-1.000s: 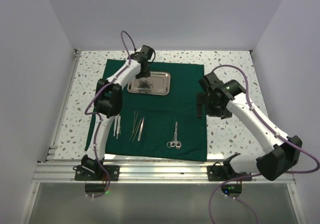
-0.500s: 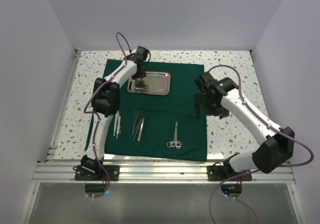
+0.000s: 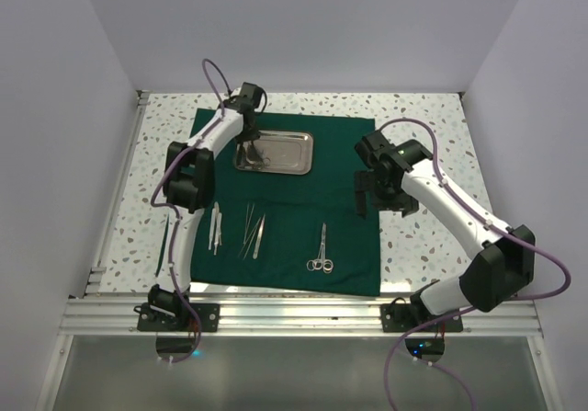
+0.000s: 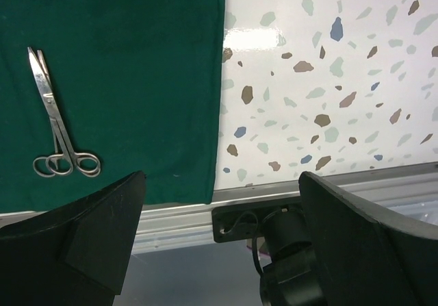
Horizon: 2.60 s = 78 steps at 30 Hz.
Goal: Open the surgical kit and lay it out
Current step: Pick up the medical item from the container, then place the medical item in the surgical kit.
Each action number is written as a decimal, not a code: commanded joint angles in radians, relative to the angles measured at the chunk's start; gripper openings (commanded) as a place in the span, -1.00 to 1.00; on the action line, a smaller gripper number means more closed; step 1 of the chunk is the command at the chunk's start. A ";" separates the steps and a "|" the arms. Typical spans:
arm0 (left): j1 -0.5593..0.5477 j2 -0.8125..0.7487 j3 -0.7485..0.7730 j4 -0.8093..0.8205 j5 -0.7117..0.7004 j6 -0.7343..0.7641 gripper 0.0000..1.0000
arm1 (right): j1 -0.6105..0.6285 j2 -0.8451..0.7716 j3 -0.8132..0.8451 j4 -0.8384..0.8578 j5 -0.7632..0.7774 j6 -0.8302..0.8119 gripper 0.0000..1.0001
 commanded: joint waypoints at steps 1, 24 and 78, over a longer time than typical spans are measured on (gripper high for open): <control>0.026 0.033 -0.007 0.006 0.011 0.007 -0.28 | -0.005 0.013 0.046 0.009 0.011 -0.014 0.97; 0.030 0.030 -0.002 0.051 0.221 0.099 -1.00 | -0.022 0.014 0.055 0.035 -0.006 -0.031 0.97; -0.729 -0.568 -0.573 0.069 0.016 -0.411 -0.02 | -0.022 -0.518 -0.108 -0.045 -0.044 -0.049 0.97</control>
